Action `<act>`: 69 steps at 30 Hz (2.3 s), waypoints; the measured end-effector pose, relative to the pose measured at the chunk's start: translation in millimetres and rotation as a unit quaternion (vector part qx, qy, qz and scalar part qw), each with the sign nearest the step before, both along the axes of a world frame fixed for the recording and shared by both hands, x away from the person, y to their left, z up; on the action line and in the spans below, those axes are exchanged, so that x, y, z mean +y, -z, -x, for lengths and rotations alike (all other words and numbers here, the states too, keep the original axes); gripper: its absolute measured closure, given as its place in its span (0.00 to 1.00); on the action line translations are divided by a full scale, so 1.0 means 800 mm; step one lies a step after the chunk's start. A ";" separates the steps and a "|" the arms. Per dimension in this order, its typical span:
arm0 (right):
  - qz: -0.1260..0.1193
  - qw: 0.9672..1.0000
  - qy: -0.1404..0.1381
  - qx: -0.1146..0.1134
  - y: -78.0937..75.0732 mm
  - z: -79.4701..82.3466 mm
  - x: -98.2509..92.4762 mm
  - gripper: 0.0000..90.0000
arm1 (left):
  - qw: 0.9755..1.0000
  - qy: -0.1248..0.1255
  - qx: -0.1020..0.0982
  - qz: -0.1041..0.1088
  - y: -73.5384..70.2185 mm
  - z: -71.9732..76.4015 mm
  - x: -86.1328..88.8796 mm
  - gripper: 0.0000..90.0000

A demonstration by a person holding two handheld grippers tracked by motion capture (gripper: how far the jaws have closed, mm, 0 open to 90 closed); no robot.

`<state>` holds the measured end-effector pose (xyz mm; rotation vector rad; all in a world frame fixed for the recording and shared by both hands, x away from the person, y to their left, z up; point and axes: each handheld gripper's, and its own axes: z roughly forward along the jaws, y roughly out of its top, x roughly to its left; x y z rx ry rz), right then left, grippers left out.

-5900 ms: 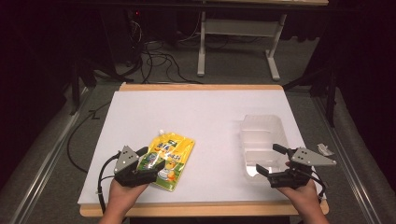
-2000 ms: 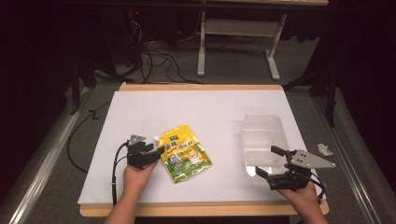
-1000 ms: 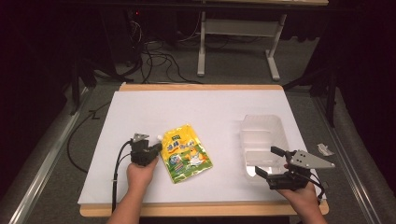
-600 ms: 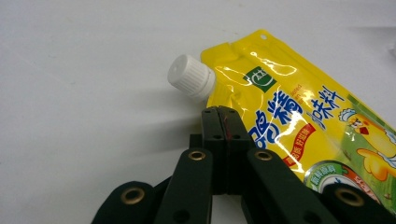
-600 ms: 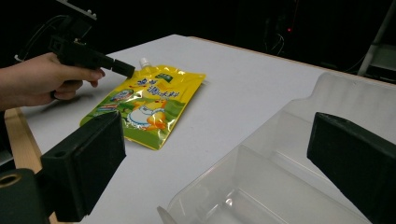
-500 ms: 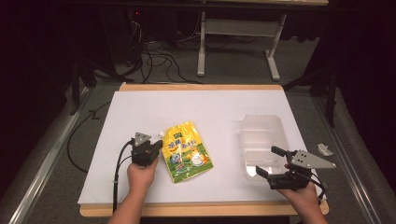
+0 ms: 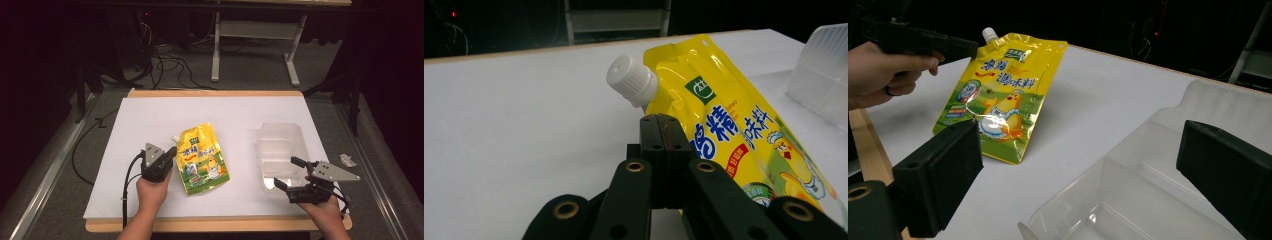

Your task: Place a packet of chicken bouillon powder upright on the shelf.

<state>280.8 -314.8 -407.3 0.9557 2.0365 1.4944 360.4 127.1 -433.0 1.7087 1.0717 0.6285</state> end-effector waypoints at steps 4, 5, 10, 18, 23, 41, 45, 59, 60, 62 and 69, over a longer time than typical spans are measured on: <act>-0.001 1.000 0.000 -0.002 -0.001 0.002 0.001 0.05 | 0.999 0.010 -0.035 -0.005 -0.010 0.017 -0.004 1.00; -0.004 1.000 -0.002 -0.002 -0.002 0.003 0.003 0.05 | 0.999 0.014 -0.046 -0.005 -0.013 0.023 -0.006 1.00; -0.003 1.000 -0.002 -0.008 -0.003 0.005 0.007 0.06 | 0.998 0.020 -0.065 -0.008 -0.019 0.034 -0.010 1.00; 0.004 1.000 0.000 -0.011 -0.005 0.009 0.016 0.06 | 0.995 0.031 -0.090 -0.009 -0.028 0.048 -0.017 1.00; 0.011 1.000 -0.001 -0.008 -0.005 0.011 0.027 0.06 | 0.994 0.036 -0.102 -0.004 -0.033 0.061 -0.023 1.00; 0.010 0.999 -0.040 0.028 -0.009 -0.022 0.105 0.06 | 0.990 0.062 -0.127 0.002 -0.040 0.104 -0.034 1.00; 0.005 0.998 -0.043 0.034 -0.011 -0.033 0.117 0.06 | 0.989 0.070 -0.131 0.000 -0.041 0.112 -0.036 1.00; 0.001 0.996 -0.048 0.071 -0.010 -0.075 0.162 0.10 | 0.986 0.087 -0.140 -0.005 -0.042 0.124 -0.040 1.00; 0.001 0.996 -0.048 0.071 -0.010 -0.075 0.162 0.10 | 0.986 0.087 -0.140 -0.005 -0.042 0.124 -0.040 1.00; 0.001 0.996 -0.053 0.078 -0.009 -0.077 0.166 0.13 | 0.987 0.086 -0.139 -0.004 -0.041 0.123 -0.039 1.00; 0.006 0.993 -0.062 0.099 -0.004 -0.083 0.176 0.31 | 0.988 0.087 -0.127 0.012 -0.040 0.119 -0.036 1.00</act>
